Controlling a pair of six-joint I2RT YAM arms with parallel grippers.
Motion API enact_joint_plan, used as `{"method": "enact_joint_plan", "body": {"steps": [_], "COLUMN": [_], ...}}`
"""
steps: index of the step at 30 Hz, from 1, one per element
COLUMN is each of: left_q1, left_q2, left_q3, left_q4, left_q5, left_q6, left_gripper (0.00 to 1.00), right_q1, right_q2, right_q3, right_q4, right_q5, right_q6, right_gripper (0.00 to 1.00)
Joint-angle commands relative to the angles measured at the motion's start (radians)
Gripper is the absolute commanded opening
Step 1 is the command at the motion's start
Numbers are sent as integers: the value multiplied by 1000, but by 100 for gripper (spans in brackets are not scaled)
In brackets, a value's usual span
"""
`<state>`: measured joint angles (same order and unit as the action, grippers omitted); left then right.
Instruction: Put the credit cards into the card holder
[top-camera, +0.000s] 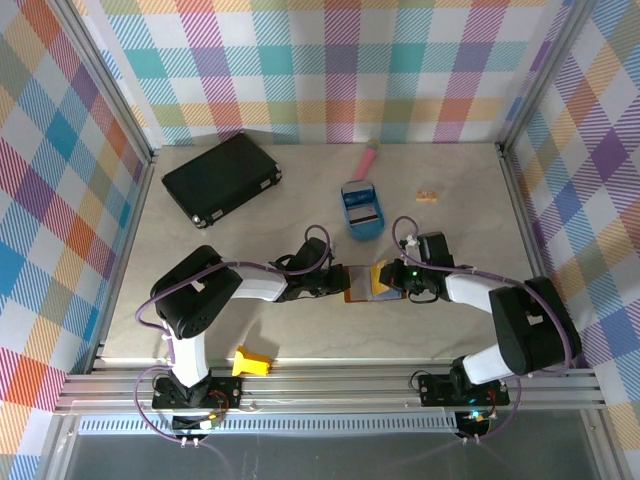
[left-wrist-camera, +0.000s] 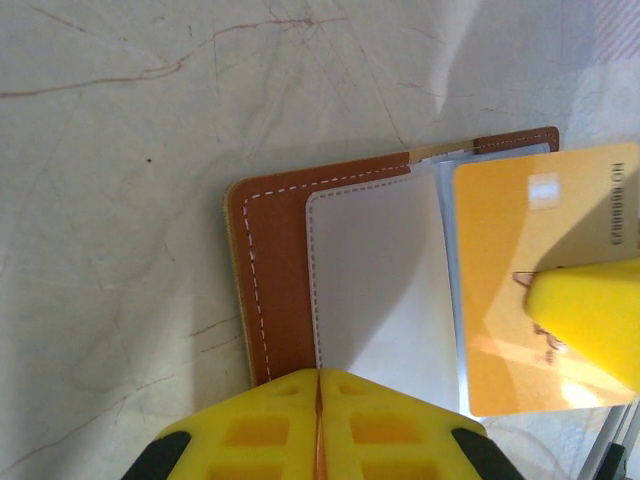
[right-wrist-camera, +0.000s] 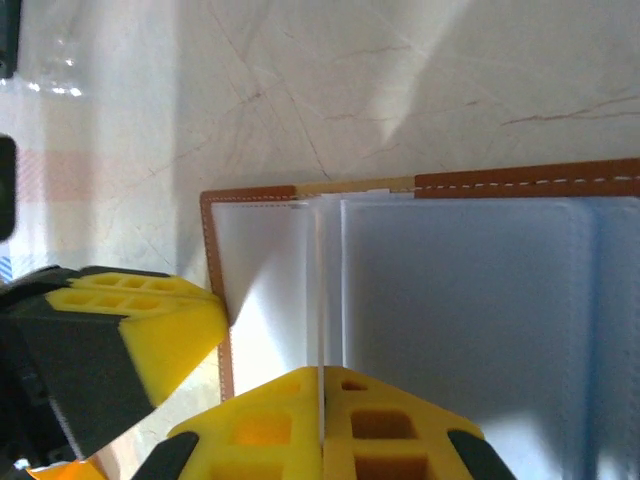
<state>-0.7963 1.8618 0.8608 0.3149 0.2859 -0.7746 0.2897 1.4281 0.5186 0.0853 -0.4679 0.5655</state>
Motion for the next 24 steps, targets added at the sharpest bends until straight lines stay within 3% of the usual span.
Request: {"method": "enact_joint_plan", "body": {"steps": [1,24], "left_q1": [-4,-6], "left_q2": [13,23], "left_q3": [6,8], "left_q4": [-51,-46], "left_q5": [-20,-10], "left_q6": [-6,-10], "left_gripper": [9,9], "right_q1": [5,5], "right_q2": [-63,35], "right_q3": [-12,-65], "right_q4": [-36,89], "right_q5": [26,-35], "right_q6": [32,68], "right_gripper": [0,0]}}
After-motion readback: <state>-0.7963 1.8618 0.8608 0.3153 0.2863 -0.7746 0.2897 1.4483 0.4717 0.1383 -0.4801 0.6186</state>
